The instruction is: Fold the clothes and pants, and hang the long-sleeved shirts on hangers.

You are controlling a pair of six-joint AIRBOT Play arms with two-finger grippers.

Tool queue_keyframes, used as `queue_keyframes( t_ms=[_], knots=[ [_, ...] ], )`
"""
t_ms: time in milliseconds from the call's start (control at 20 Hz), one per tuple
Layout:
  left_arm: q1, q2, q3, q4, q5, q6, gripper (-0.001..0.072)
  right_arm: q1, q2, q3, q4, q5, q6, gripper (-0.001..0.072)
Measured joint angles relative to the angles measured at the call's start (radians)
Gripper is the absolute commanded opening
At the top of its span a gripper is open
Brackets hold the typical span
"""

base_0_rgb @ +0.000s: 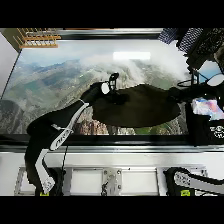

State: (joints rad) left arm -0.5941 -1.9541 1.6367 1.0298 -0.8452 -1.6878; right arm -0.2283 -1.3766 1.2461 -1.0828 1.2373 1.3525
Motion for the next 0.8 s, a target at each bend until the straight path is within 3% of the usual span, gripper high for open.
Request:
queue_keyframes(
  t_ms=[300, 800],
  knots=[
    [-0.083, -0.156, 0.198, -0.031, -0.056, 0.003, 0.0008, 0.194, 0.006, 0.216, -0.177, 0.141, 0.075, 0.0001],
    [-0.091, -0.186, 0.28, -0.034, -0.094, -0.013, 0.0008, 0.376, 0.005, 0.286, -0.237, 0.174, 0.092, 0.0]
  ],
)
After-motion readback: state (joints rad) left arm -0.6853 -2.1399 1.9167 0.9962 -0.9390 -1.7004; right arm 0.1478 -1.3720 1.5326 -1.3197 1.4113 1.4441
